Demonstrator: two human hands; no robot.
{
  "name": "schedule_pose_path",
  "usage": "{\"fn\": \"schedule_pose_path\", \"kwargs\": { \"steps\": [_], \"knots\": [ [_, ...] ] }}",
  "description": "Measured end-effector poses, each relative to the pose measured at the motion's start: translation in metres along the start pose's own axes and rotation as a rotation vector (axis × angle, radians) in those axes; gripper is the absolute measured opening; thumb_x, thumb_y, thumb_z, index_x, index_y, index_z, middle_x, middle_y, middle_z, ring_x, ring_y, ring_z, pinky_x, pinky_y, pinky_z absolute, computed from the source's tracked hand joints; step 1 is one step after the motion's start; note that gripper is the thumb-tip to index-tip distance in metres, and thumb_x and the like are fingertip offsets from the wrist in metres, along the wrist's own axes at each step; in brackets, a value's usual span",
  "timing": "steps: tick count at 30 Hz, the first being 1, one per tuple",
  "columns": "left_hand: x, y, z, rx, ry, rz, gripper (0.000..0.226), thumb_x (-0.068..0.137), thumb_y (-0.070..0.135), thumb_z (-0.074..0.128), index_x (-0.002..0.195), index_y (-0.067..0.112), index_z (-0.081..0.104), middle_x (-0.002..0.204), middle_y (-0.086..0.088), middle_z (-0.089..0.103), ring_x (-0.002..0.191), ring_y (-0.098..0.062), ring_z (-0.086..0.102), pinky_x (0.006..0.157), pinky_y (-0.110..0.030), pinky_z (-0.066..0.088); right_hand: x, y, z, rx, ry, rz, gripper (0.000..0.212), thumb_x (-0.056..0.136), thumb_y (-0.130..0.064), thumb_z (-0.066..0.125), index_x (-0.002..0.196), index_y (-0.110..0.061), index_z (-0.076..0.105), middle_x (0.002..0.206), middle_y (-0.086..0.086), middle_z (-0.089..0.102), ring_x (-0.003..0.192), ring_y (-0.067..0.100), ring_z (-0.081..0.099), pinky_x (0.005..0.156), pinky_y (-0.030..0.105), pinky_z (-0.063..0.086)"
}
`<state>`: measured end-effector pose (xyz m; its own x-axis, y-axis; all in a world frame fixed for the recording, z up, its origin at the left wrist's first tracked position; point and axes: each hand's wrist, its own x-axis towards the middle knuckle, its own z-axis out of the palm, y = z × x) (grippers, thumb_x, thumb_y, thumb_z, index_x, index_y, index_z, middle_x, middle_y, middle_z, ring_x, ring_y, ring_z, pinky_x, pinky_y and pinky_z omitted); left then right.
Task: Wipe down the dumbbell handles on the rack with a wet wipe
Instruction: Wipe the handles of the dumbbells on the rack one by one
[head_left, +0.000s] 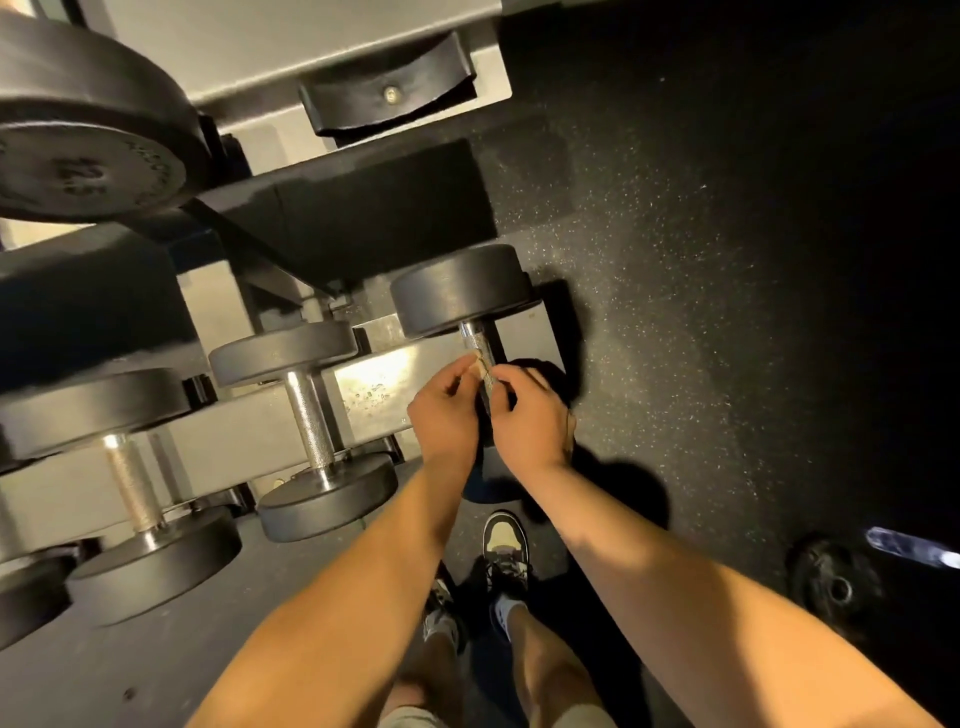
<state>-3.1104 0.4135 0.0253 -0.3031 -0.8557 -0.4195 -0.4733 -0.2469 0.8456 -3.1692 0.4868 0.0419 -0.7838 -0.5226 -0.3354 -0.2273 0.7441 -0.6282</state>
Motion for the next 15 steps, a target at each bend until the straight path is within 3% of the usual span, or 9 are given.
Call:
{"fn": "schedule_pose_path", "kwargs": {
  "steps": [5,10,15],
  "knots": [
    [0.015,0.018,0.010,-0.035,0.075,0.001,0.021,0.098,0.013,0.064,0.116,0.016,0.076,0.113,0.004,0.074,0.106,-0.005,0.065,0.094,-0.008,0.045,0.000,0.002,0.000,0.001,0.026,-0.017,0.028,0.100,-0.025,0.051,0.123,-0.033,0.065,0.124,-0.006,0.063,0.107,0.026,0.062,0.083,0.039,0.048],
    [-0.011,-0.005,-0.001,0.051,-0.065,-0.062,0.021,0.097,0.017,0.065,0.113,0.022,0.078,0.109,0.008,0.076,0.099,-0.001,0.069,0.095,-0.025,0.055,0.000,0.001,-0.001,0.044,0.026,0.023,0.029,0.099,-0.023,0.050,0.122,-0.033,0.066,0.124,-0.005,0.063,0.106,0.028,0.062,0.083,0.041,0.052],
    [-0.005,0.007,0.001,-0.051,0.016,-0.064,0.019,0.097,0.016,0.066,0.111,0.021,0.078,0.106,0.010,0.076,0.095,0.008,0.067,0.090,-0.014,0.052,0.000,0.002,-0.001,0.055,0.031,0.002,0.029,0.100,-0.021,0.051,0.122,-0.030,0.066,0.122,-0.003,0.063,0.104,0.027,0.062,0.081,0.039,0.052]
  ]
}}
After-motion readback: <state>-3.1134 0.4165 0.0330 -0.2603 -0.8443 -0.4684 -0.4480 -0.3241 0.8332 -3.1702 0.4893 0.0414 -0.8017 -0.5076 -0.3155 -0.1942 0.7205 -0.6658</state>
